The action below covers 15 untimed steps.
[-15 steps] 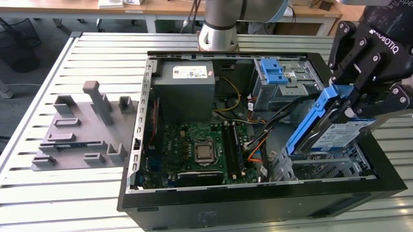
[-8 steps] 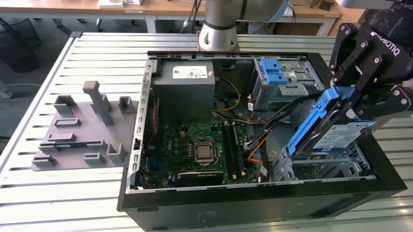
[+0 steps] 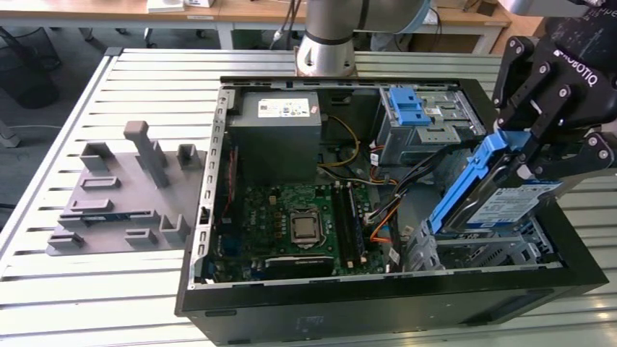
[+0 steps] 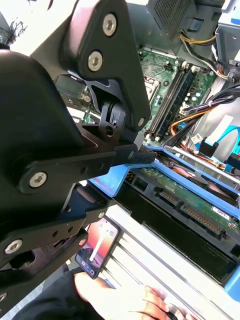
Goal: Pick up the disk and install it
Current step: 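Insert the disk into the insertion slot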
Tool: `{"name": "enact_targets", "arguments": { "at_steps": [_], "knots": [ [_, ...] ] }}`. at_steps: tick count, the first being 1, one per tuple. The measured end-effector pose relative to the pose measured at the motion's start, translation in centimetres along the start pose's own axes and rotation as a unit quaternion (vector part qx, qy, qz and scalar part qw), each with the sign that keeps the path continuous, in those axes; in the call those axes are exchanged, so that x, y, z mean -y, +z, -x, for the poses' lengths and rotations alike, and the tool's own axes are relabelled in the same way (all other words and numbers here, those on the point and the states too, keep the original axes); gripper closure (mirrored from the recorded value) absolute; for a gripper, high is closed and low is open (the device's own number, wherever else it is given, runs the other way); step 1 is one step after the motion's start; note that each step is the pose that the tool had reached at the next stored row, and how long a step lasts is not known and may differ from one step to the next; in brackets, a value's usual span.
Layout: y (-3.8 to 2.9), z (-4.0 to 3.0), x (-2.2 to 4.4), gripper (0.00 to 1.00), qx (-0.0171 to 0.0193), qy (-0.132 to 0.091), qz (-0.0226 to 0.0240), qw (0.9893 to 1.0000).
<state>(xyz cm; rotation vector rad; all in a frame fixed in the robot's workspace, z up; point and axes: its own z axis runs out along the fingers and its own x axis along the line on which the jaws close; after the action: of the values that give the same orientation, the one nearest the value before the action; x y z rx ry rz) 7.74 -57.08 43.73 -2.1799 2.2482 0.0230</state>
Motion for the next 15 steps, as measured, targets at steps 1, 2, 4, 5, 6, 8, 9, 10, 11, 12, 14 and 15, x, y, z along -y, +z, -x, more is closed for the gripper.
{"name": "enact_targets", "arguments": {
  "at_steps": [1,2,4,5,6,8,9,10,11,12,14,15],
  "knots": [
    [0.01,0.00,-0.01,0.64,0.0000,0.000,0.0000,1.0000],
    [0.03,-0.01,-0.05,0.64,0.0001,0.000,0.0000,1.0000],
    [0.07,-0.01,-0.10,0.64,0.0001,-0.001,0.0000,1.0000],
    [0.08,-0.01,-0.10,0.64,0.0001,-0.002,0.0000,1.0000],
    [0.10,-0.01,-0.11,0.64,0.0000,-0.003,0.0000,1.0000],
    [0.14,-0.02,-0.11,0.64,0.0000,-0.010,0.0001,1.0000],
    [0.17,-0.05,-0.11,0.64,0.0001,-0.013,0.0002,0.9999],
    [0.19,-0.07,-0.12,0.64,0.0001,-0.015,0.0002,0.9999],
    [0.19,-0.09,-0.12,0.64,0.0001,-0.015,0.0002,0.9999],
    [0.21,-0.11,-0.11,0.64,0.0000,-0.015,0.0002,0.9999],
    [0.29,-0.20,-0.11,0.64,0.0001,-0.015,0.0002,0.9999],
    [0.35,-0.24,-0.11,0.64,0.0001,-0.016,0.0003,0.9999]
  ]
}}
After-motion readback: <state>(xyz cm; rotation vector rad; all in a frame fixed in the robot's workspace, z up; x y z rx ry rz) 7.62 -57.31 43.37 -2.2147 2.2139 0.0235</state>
